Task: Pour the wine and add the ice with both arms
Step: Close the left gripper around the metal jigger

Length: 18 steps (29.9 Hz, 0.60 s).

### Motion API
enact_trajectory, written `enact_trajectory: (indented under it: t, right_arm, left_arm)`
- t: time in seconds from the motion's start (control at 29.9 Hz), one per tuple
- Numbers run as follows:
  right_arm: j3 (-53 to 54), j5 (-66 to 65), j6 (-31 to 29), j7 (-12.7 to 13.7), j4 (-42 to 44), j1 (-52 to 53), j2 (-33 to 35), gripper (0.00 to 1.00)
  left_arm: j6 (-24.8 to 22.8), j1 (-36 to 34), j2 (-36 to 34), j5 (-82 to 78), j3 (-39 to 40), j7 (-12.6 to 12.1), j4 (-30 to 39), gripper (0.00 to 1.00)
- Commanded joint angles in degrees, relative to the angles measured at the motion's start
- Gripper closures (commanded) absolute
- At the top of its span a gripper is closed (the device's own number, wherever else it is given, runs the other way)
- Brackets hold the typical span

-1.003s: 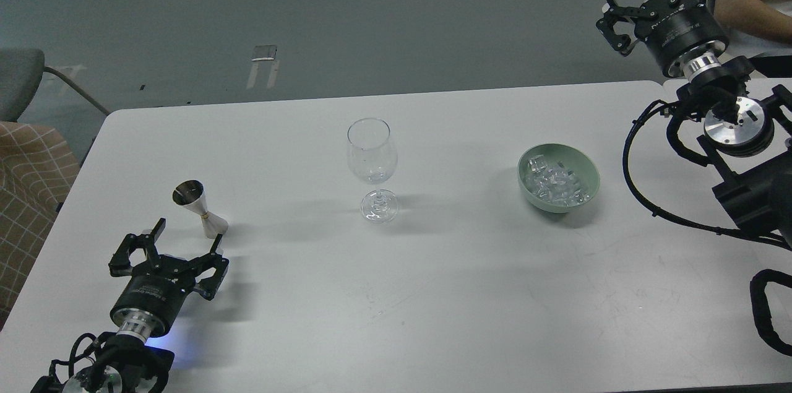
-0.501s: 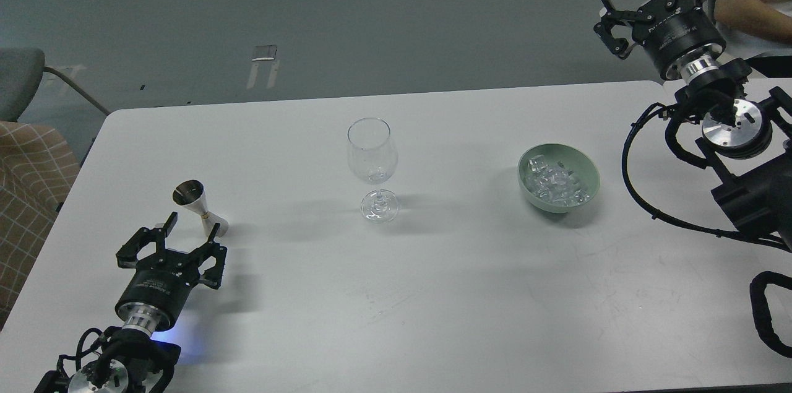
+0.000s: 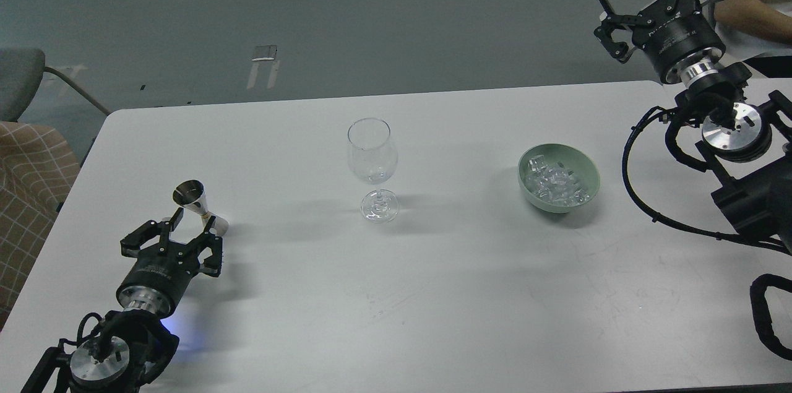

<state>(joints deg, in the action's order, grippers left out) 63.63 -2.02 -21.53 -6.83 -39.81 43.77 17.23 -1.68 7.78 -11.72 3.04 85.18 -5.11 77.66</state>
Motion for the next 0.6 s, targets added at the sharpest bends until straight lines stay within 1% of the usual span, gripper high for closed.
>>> enact_trajectory:
  t: [0.0,0.23,0.37,0.57]
  right_arm:
    - [0.00,0.00,0.00,-0.03,-0.09,0.00,0.00,0.00]
    - [0.00,0.00,0.00,-0.03,-0.09,-0.09,0.00,0.00]
    - [-0.08,0.00,0.00,-0.03,-0.09,0.00,0.00,0.00]
    - [-0.08,0.00,0.00,0.06,-0.09,0.08,0.09,0.00]
  left_arm:
    - [0.98,-1.36,0.12,0.12,0.60,-0.51,-0.31,0.50]
    - [1.24,-2.33,0.21,0.12,0.69,-0.69,-0.84,0.50]
    - [1.24,-3.56,0.12,0.12,0.87,-1.04,-2.86,0.45]
    - [1.15,-4.61,0.21,0.12,0.95,-1.04,-3.92,0.45]
